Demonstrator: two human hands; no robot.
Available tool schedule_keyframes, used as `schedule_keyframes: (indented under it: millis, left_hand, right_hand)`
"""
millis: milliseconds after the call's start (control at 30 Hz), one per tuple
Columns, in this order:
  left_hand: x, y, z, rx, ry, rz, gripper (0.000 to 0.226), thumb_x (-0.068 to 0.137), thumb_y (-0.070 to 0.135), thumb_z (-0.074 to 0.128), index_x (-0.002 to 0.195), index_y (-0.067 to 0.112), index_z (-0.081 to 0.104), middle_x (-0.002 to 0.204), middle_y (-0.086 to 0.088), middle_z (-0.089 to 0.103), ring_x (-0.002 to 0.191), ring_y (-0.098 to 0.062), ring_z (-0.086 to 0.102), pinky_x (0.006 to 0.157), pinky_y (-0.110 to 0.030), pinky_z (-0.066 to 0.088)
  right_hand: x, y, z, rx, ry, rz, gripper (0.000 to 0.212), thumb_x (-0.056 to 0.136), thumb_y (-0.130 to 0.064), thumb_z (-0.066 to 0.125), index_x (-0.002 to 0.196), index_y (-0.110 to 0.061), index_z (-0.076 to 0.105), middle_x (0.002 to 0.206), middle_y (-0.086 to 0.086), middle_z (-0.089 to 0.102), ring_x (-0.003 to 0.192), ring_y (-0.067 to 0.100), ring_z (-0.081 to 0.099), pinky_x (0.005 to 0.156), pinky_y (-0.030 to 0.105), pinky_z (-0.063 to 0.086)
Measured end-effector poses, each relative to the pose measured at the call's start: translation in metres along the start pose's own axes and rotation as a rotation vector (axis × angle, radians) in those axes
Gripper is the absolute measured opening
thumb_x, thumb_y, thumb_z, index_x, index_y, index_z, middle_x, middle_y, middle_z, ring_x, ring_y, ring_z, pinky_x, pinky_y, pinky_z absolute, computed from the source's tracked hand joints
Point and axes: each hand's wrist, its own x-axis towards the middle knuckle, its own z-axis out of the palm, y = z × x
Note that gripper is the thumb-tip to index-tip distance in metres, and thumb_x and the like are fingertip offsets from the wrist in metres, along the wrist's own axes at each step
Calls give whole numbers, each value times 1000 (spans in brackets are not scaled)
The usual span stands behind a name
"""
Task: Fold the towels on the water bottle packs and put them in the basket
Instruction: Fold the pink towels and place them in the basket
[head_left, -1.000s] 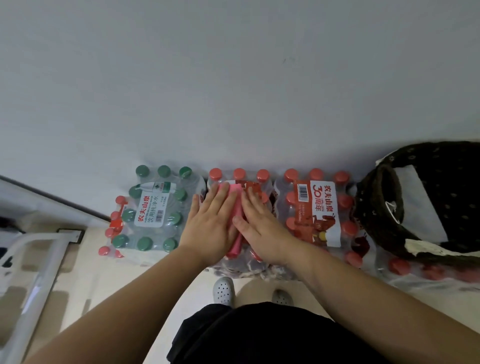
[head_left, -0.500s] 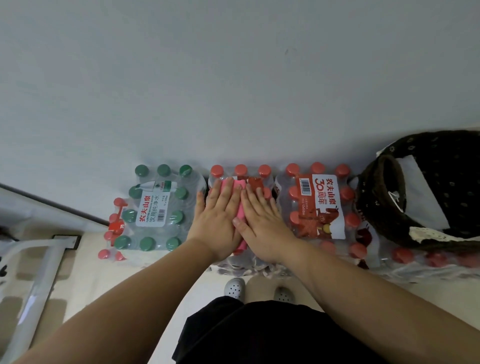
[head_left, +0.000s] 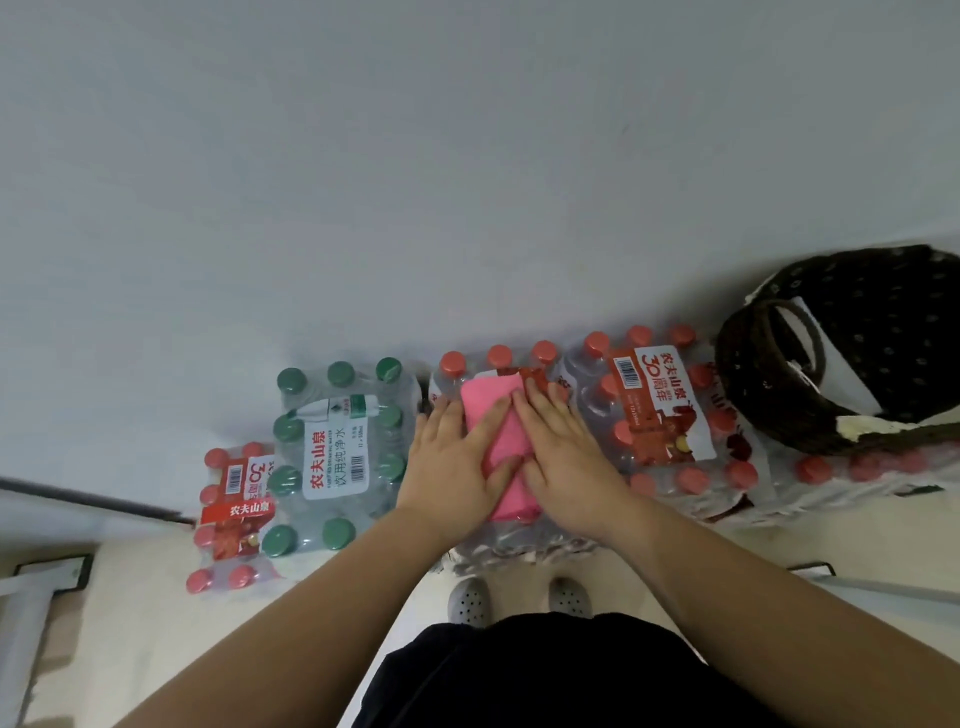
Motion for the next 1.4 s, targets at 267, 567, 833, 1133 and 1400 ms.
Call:
schedule_keyframes:
  millis: [267, 567, 833, 1133, 1400]
  left_hand:
    - [12, 7, -8, -178, 64, 125, 76, 83, 34, 61, 153, 25, 32, 142, -15, 37, 124, -35, 46, 108, -44, 40]
    - [29, 73, -45, -487, 183, 143, 71, 88, 28, 65, 150, 41, 32, 145, -4, 31, 120, -15, 46, 99, -11, 34]
    - [65, 188, -74, -780, 252, 244, 71, 84, 25, 71, 145, 41, 38, 137, 19, 31, 121, -3, 51, 95, -27, 54]
    - [116, 309, -34, -487, 249, 326, 80, 82, 39, 71, 151, 40, 30, 144, 5, 33, 125, -3, 44, 103, -30, 48]
    - [130, 349, 0, 361, 96, 365, 43, 91, 41, 53, 128, 19, 58, 129, -4, 55, 122, -25, 48, 110, -38, 32]
  right_hand:
    - [-2, -9, -7, 155, -34, 107, 74, 88, -41, 24, 152, -36, -12, 165, -6, -15, 150, 18, -22, 124, 42, -7]
    - [-19, 1, -62, 536, 304, 47, 55, 101, -46, 32, 152, -49, 13, 163, -11, 21, 150, 4, 15, 123, 34, 17]
    - [-48, 50, -180, 666, 608, -30, 52, 103, -37, 46, 153, -40, 31, 152, -18, 40, 136, -5, 40, 114, 34, 39]
    - [-80, 187, -243, 526, 761, -67, 48, 101, -27, 54, 147, -33, 41, 140, -12, 46, 129, -6, 41, 107, 10, 31]
    - [-77, 322, -257, 338, 338, 207, 43, 98, -22, 56, 138, -36, 48, 137, 5, 47, 115, 12, 46, 101, 22, 29]
